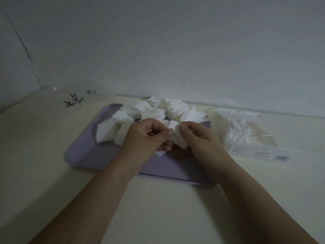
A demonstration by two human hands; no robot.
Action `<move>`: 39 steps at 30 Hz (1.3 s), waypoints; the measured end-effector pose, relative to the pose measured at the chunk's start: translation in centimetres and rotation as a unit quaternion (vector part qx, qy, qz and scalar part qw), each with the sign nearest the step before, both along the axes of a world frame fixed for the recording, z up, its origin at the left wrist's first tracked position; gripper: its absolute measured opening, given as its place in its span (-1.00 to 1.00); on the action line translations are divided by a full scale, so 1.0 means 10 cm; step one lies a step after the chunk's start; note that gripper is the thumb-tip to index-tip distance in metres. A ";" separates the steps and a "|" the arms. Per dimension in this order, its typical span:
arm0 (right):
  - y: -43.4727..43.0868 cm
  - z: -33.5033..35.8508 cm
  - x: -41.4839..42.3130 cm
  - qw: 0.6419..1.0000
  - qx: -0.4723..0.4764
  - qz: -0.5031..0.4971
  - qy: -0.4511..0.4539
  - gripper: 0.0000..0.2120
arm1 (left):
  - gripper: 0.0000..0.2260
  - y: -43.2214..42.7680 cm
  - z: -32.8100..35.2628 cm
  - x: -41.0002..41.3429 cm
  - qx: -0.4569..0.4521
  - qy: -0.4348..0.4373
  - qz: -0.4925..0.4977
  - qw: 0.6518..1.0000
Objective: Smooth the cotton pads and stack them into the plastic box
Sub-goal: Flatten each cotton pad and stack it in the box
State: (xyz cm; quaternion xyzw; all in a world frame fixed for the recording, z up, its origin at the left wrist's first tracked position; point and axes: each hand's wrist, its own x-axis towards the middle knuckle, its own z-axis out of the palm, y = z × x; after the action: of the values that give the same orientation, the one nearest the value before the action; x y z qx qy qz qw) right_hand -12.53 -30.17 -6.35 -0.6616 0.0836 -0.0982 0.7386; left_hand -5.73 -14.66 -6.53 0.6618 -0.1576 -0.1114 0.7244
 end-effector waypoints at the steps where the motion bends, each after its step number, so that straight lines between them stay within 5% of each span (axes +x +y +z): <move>1: -0.01 -0.01 -0.01 1.000 -0.028 0.009 -0.007 -0.84 | -0.90 0.00 0.01 0.00 -0.003 0.004 -0.001 1.000; 6: -0.11 -0.10 0.03 0.991 -0.121 -0.057 -0.021 -0.91 | -0.94 0.08 0.04 0.11 0.091 -0.071 0.047 0.992; 9: -0.18 -0.14 0.04 0.979 -0.189 -0.070 -0.014 -0.90 | -0.93 0.22 -0.01 0.29 0.215 -0.168 0.111 0.956; 13: -0.17 -0.12 0.03 0.973 -0.211 -0.096 -0.016 -0.69 | -0.86 0.28 -0.06 0.32 0.327 -0.201 0.090 0.919; 17: -0.15 -0.08 0.01 0.934 -0.349 -0.077 0.009 -0.53 | -0.67 0.26 -0.05 0.23 0.368 -0.209 0.067 0.903; 21: -0.15 -0.05 -0.01 0.922 -0.381 -0.068 0.026 -0.45 | -0.59 0.25 -0.03 0.21 0.412 -0.226 0.040 0.882; 27: -0.16 -0.04 -0.02 0.938 -0.329 -0.107 0.017 -0.61 | -0.61 0.26 -0.05 0.22 0.381 -0.190 -0.006 0.905; 30: -0.16 -0.04 -0.01 0.920 -0.380 -0.091 0.033 -0.57 | -0.75 0.25 -0.04 0.25 0.321 -0.168 0.001 0.932; 33: -0.16 -0.05 -0.02 0.921 -0.381 -0.075 0.038 -0.48 | -0.93 0.24 0.01 0.25 0.246 -0.157 0.004 0.957; 39: -0.22 -0.10 0.03 0.951 -0.282 -0.129 0.003 -0.62 | -0.87 0.21 0.15 0.16 0.044 -0.037 -0.048 0.997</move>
State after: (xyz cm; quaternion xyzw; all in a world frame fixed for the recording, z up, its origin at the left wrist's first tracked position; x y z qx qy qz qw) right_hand -12.22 -32.36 -7.39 -0.8271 0.1388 -0.2103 0.5025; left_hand -4.13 -12.58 -5.03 0.6885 -0.2106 -0.1280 0.6821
